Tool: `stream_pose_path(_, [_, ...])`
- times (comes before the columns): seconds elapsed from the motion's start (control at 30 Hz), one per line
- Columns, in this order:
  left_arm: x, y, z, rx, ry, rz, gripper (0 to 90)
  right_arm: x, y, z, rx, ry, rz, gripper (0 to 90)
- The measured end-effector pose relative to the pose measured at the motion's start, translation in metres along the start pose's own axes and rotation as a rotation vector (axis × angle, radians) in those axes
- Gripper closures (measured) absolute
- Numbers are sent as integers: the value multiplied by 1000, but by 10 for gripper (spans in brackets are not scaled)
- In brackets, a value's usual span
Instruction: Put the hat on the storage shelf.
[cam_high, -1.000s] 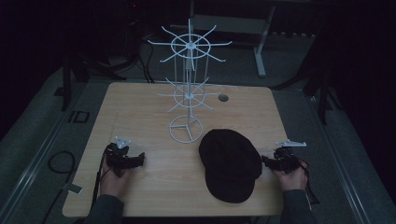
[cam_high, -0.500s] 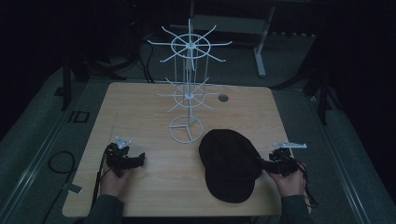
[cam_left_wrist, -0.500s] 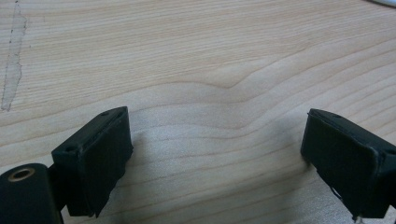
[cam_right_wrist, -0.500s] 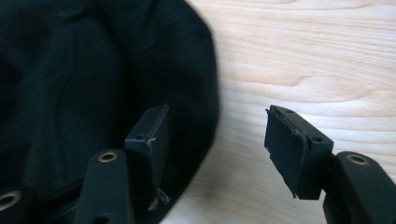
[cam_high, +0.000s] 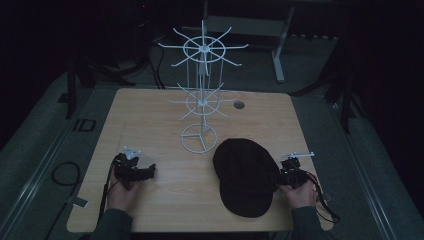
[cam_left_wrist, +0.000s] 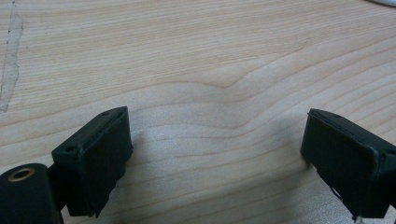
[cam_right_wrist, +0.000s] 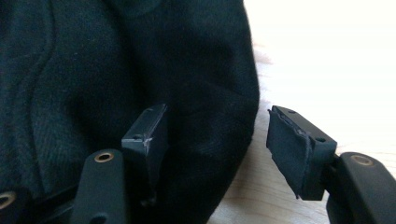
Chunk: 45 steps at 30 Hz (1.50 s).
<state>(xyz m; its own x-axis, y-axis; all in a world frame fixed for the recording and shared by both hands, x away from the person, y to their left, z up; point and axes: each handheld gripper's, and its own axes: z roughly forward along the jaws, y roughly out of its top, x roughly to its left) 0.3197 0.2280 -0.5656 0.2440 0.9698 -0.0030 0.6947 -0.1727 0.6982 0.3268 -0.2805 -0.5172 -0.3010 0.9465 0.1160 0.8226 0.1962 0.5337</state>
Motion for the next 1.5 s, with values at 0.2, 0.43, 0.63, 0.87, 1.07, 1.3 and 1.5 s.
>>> stream_pose_path(0.2, [0,0,0,-2,0,0,93,4,2,13,62,-5,21,454])
stream_pose_path(0.43, [-1,0,0,-3,-2,0,93,6,6,16,91,-10,9,610])
stream_pose_path(0.63, [-1,0,0,-3,-3,0,93,3,8,18,82,-11,42,706])
stream_pose_path(0.87, [-1,0,0,-3,-3,2,93,0,6,17,10,13,113,762])
stream_pose_path(1.07, [-1,0,0,-2,-3,1,93,-9,5,16,-39,106,188,779])
stream_pose_path(1.3, [-1,0,0,-2,-3,2,93,-15,11,6,-89,191,229,782])
stream_pose_path(1.5, [-1,0,0,-4,-3,1,93,-20,22,-8,-134,214,231,782])
